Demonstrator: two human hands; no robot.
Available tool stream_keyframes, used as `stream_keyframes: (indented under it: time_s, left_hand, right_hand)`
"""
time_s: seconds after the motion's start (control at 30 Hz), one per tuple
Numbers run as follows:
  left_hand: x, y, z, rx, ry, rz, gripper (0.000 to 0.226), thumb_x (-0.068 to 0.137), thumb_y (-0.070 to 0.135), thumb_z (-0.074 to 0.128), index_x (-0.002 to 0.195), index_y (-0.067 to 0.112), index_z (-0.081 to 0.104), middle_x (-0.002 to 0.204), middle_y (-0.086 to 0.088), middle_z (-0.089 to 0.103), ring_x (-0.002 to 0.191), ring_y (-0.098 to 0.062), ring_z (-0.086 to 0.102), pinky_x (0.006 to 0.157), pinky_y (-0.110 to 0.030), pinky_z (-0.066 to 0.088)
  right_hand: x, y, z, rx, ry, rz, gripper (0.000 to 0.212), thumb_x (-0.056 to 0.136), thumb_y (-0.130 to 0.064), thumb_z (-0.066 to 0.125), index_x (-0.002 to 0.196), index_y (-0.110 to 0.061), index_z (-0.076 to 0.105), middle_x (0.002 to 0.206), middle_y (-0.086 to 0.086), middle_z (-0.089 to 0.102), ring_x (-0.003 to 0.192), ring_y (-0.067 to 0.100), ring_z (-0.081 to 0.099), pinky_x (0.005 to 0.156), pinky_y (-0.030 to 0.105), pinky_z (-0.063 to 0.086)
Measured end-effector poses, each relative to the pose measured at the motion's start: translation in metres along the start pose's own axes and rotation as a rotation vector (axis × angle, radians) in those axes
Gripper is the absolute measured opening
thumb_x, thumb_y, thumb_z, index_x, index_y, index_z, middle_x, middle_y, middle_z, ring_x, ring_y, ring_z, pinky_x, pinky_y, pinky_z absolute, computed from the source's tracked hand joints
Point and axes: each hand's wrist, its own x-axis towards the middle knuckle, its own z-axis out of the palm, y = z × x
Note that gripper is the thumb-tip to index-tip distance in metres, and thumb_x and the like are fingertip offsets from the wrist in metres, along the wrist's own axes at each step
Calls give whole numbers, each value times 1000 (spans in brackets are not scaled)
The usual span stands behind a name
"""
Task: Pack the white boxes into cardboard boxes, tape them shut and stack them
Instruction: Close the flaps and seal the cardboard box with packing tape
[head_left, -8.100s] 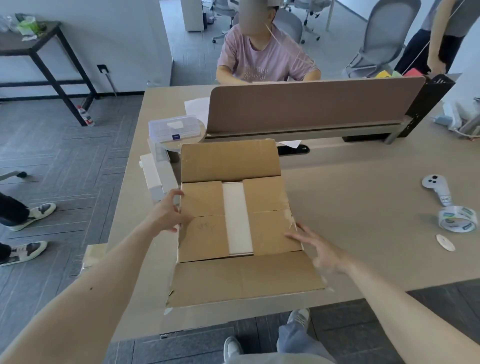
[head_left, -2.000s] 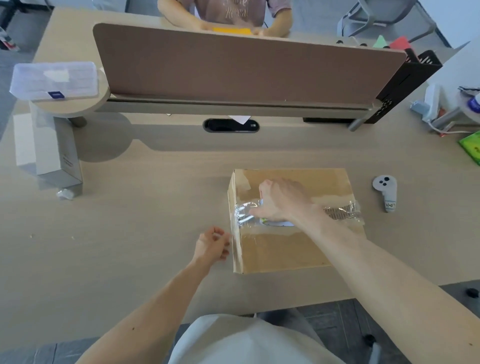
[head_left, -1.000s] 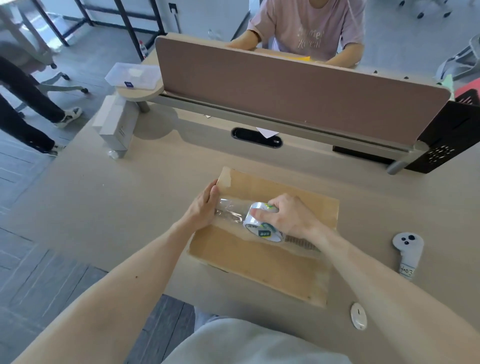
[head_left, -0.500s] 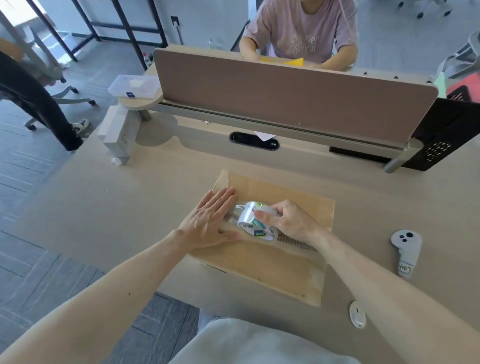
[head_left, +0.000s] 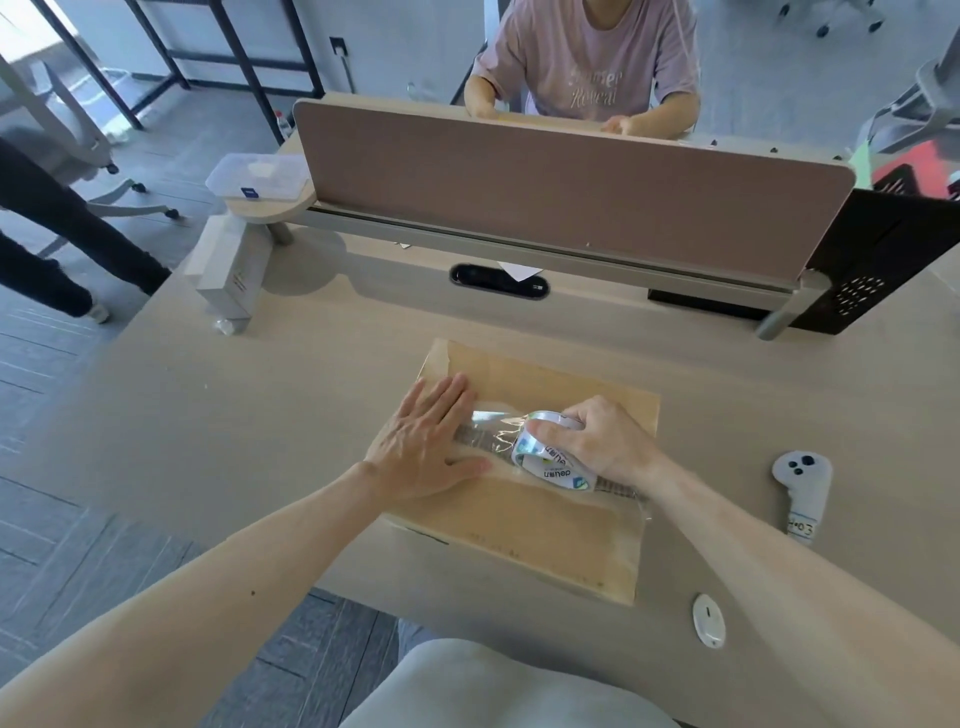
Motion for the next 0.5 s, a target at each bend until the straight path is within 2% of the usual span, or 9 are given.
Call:
stream_keyframes:
  time_s: [0.13, 0.27, 0.37, 0.5]
  left_hand:
    - [4, 21, 5, -45, 26, 26, 105, 86, 85, 30, 161, 17, 3, 167, 4, -4, 154, -10, -6, 126, -35, -2]
    - [3, 20, 6, 11, 11, 19, 104, 86, 86, 25, 161, 17, 0, 167, 5, -7, 153, -9, -9, 126, -36, 1]
    - [5, 19, 6, 13, 7, 21, 105, 86, 87, 22, 161, 17, 0, 167, 6, -8, 154, -10, -8, 126, -36, 0]
    - [4, 19, 6, 10, -4, 31, 105, 84, 88, 15, 160, 17, 0, 167, 5, -7, 154, -10, -7, 126, -36, 1]
  right_hand:
    - [5, -9, 1, -66, -23, -6, 64, 86, -57, 63, 47, -11, 41, 41, -1, 48, 45, 17, 46, 51, 28, 36]
    - [3, 0, -2, 7, -69, 6, 60, 85, -53, 65, 56, -3, 49, 46, -3, 53, 50, 17, 49, 57, 31, 39]
    - [-1, 4, -3, 31, -61, 20, 66, 79, -62, 66, 53, -6, 42, 52, 3, 50, 50, 18, 43, 55, 30, 33]
    - [-6, 9, -20, -166, -68, 86, 65, 70, -72, 60, 53, -13, 39, 49, -4, 38, 47, 17, 34, 52, 29, 27]
